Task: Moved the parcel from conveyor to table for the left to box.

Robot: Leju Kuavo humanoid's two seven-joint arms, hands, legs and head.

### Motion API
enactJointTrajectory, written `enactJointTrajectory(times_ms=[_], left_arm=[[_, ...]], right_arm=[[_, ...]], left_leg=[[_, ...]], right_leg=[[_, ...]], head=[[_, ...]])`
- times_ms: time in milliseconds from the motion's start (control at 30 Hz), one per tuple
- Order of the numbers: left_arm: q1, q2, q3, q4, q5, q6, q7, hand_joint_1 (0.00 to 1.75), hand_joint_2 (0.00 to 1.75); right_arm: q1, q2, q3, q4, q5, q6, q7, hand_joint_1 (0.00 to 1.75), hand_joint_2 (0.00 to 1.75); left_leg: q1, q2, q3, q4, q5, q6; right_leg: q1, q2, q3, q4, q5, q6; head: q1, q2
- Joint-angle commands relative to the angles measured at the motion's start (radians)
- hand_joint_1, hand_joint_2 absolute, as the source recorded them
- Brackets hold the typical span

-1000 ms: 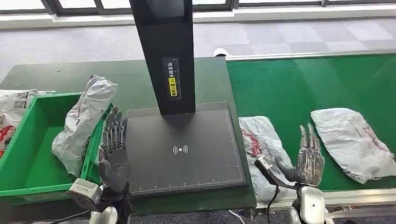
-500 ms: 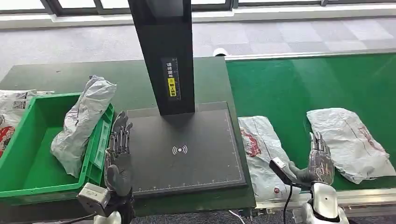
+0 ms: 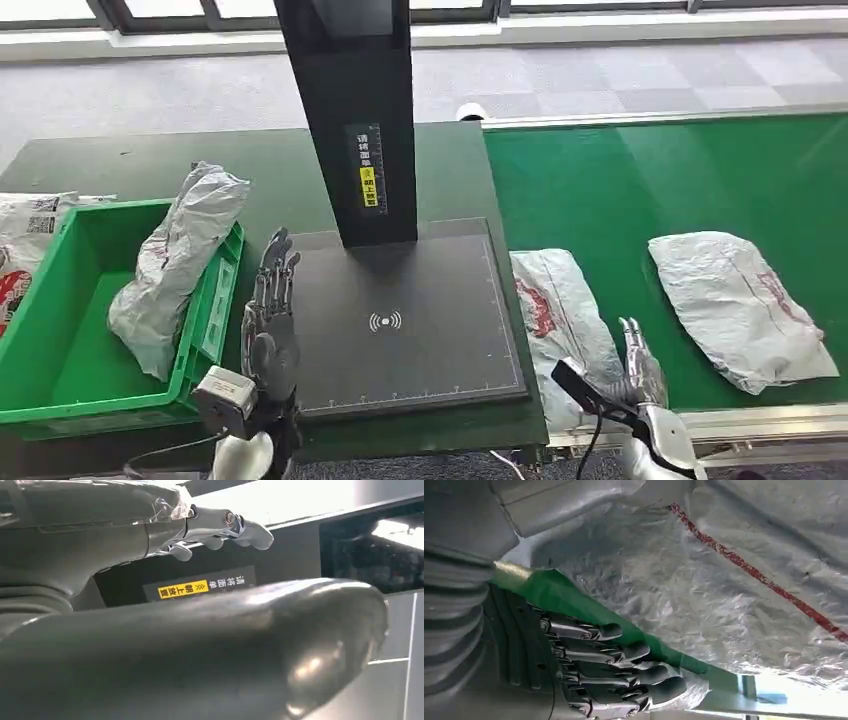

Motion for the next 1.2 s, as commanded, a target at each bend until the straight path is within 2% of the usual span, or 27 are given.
enactJointTrajectory(times_ms=[33, 167, 300, 433, 533, 567, 600, 800, 933, 1067, 1200], left_arm=[[-0.053, 0.038, -0.089, 0.09, -0.002, 0.035, 0.003, 0.0, 0.0], [-0.047, 0.038, -0.095, 0.091, -0.019, 0.047, 0.003, 0.0, 0.0], [-0.051, 0.021, -0.074, 0.104, -0.037, 0.022, 0.003, 0.0, 0.0], [-0.052, 0.019, -0.07, 0.105, -0.04, 0.019, 0.003, 0.0, 0.0], [-0.051, 0.019, -0.07, 0.104, -0.04, 0.019, 0.003, 0.0, 0.0], [-0.049, 0.015, -0.061, 0.108, -0.045, 0.008, 0.003, 0.0, 0.0], [-0.045, 0.012, -0.056, 0.107, -0.048, 0.005, 0.003, 0.0, 0.0], [-0.013, 0.011, -0.028, 0.076, -0.066, -0.005, 0.003, 0.0, 0.0], [-0.005, 0.015, -0.03, 0.064, -0.065, 0.0, 0.003, 0.0, 0.0], [0.001, 0.019, -0.031, 0.06, -0.061, 0.015, 0.003, 0.0, 0.0], [-0.013, 0.034, -0.05, 0.07, -0.04, 0.036, 0.003, 0.0, 0.0]], right_arm=[[-0.083, 0.095, 0.055, 0.167, -0.026, -0.003, -0.011, 0.0, 1.75], [-0.106, 0.109, 0.075, 0.245, -0.027, 0.038, -0.004, 0.0, 1.75], [-0.081, 0.114, 0.101, 0.242, 0.0, 0.054, 0.053, 0.0, 1.75], [-0.076, 0.111, 0.101, 0.236, -0.003, 0.056, 0.052, 0.0, 1.75], [-0.079, 0.11, 0.101, 0.235, -0.002, 0.058, 0.052, 0.0, 1.75], [-0.067, 0.109, 0.118, 0.217, 0.022, 0.046, 0.076, 0.75, 1.75], [-0.062, 0.113, 0.112, 0.204, 0.014, 0.041, 0.072, 1.75, 1.75], [-0.012, 0.127, 0.098, 0.009, -0.053, 0.046, 0.033, 1.75, 1.75], [0.004, 0.122, 0.096, -0.043, -0.085, 0.036, 0.006, 1.75, 1.75], [0.054, 0.134, 0.074, -0.208, -0.241, -0.015, -0.104, 1.75, 1.75], [0.127, 0.151, 0.069, -0.404, -0.348, 0.015, -0.151, 1.75, 1.75]], left_leg=[[0.001, 0.003, 0.002, -0.001, 0.0, -0.001], [0.001, 0.004, 0.003, -0.004, 0.002, -0.001], [0.002, 0.003, 0.004, -0.002, 0.001, -0.001], [0.002, 0.009, 0.007, -0.001, -0.001, -0.002], [0.002, 0.011, 0.002, -0.001, -0.003, -0.003], [0.002, 0.009, 0.0, -0.005, 0.001, -0.004], [0.002, 0.009, 0.0, -0.007, 0.001, -0.004], [0.003, 0.014, 0.004, -0.003, -0.003, -0.005], [0.004, 0.014, 0.005, -0.001, -0.005, -0.006], [0.003, 0.015, 0.005, -0.002, -0.005, -0.006], [0.003, 0.01, 0.004, -0.002, -0.005, -0.006]], right_leg=[[0.001, 0.002, 0.001, -0.001, 0.001, -0.001], [0.001, 0.002, 0.002, -0.004, 0.002, -0.002], [0.002, 0.001, 0.002, -0.003, 0.001, -0.002], [0.002, 0.008, 0.004, -0.001, 0.001, -0.002], [0.003, 0.011, 0.006, -0.002, 0.001, -0.003], [0.003, 0.007, 0.005, -0.005, 0.004, -0.004], [0.004, 0.007, 0.005, -0.007, 0.004, -0.005], [0.006, 0.013, 0.007, -0.003, 0.001, -0.005], [0.007, 0.013, 0.008, -0.001, -0.001, -0.005], [0.006, 0.014, 0.006, -0.001, -0.002, -0.005], [0.006, 0.009, 0.004, 0.0, -0.002, -0.006]], head=[[0.0, 0.0], [0.0, 0.0], [0.0, 0.0], [0.0, 0.0], [0.0, 0.0], [0.0, 0.0], [0.0, 0.0], [0.0, 0.0], [0.0, 0.0], [0.0, 0.0], [0.0, 0.0]])
